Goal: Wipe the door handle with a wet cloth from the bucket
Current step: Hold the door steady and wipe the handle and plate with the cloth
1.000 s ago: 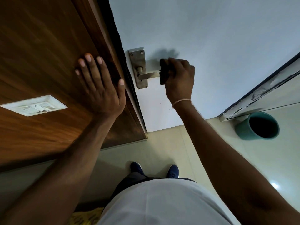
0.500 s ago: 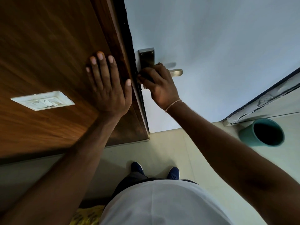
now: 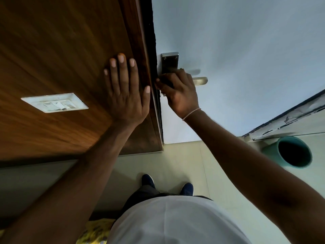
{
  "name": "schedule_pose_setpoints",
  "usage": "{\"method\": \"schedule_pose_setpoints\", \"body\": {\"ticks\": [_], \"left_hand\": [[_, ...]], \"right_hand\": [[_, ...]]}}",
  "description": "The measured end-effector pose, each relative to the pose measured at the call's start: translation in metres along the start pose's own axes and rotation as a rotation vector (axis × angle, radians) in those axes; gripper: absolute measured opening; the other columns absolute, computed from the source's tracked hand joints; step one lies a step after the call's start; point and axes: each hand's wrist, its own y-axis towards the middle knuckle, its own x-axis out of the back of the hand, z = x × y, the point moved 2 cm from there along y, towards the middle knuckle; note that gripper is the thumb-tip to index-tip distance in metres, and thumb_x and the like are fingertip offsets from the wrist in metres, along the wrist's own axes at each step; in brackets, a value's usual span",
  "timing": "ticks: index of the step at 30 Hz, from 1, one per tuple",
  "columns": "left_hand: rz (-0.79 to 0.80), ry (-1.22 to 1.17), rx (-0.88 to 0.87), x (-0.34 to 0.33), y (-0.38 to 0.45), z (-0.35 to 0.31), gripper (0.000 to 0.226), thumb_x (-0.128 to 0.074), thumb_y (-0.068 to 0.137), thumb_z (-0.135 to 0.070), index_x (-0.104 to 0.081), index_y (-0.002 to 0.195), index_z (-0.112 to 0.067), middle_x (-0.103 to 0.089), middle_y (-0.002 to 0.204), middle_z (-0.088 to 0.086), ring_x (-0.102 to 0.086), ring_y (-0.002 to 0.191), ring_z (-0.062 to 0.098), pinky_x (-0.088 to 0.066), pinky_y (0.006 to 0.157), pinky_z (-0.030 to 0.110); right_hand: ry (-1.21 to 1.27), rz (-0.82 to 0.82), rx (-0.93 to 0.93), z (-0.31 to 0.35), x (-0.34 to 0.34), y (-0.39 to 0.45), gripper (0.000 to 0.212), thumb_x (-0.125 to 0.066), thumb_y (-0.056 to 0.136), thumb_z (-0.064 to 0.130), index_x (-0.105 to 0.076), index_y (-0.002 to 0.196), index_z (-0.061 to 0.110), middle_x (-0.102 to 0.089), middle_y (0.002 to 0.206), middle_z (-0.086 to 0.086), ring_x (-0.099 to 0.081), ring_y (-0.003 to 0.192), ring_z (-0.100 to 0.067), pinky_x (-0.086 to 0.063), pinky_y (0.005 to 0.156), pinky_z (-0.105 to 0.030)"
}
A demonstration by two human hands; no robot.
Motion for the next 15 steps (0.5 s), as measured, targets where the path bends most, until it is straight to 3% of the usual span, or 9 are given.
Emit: {"method": "schedule_pose_setpoints", "body": {"ticks": [4,9,12,15], "left_hand": [[-0.010,0.007,0.001,0.000,0.000,0.000,0.073,-0.051,0.105,-0.038,-0.032,0.165,0.000,-0.041,0.166,0.030,-0.030,0.157,0.045,-0.022,0.133,0.059],[-0.009,-0.006,0.000,0.001,0.000,-0.002,0.076,-0.051,0.104,-0.039,-0.028,0.167,-0.003,-0.039,0.167,0.028,-0.030,0.158,0.045,-0.023,0.133,0.059],[-0.002,0.008,0.000,-0.001,-0.001,-0.003,0.078,-0.053,0.104,-0.039,-0.025,0.168,-0.002,-0.038,0.168,0.029,-0.031,0.158,0.046,-0.022,0.134,0.060],[-0.016,0.023,0.005,-0.002,0.000,-0.004,0.075,-0.051,0.106,-0.040,-0.029,0.166,0.000,-0.040,0.166,0.031,-0.029,0.157,0.047,-0.019,0.134,0.059]], "right_hand": [[0.029,-0.012,0.017,-0.023,0.014,-0.009,0.022,-0.072,0.105,0.010,-0.081,0.125,0.014,-0.078,0.117,-0.013,-0.070,0.106,-0.038,-0.056,0.085,-0.043],[-0.068,-0.035,-0.154,-0.057,0.031,-0.033,0.025,-0.075,0.102,0.010,-0.081,0.125,0.014,-0.078,0.113,-0.012,-0.072,0.106,-0.039,-0.054,0.086,-0.041],[-0.097,-0.024,-0.196,-0.037,0.025,-0.032,0.031,-0.072,0.101,0.010,-0.077,0.132,0.013,-0.076,0.120,-0.012,-0.070,0.116,-0.039,-0.053,0.094,-0.045],[-0.067,-0.008,-0.119,-0.011,0.016,-0.018,0.032,-0.069,0.104,0.013,-0.075,0.135,0.013,-0.076,0.122,-0.013,-0.070,0.118,-0.038,-0.052,0.098,-0.047]]}}
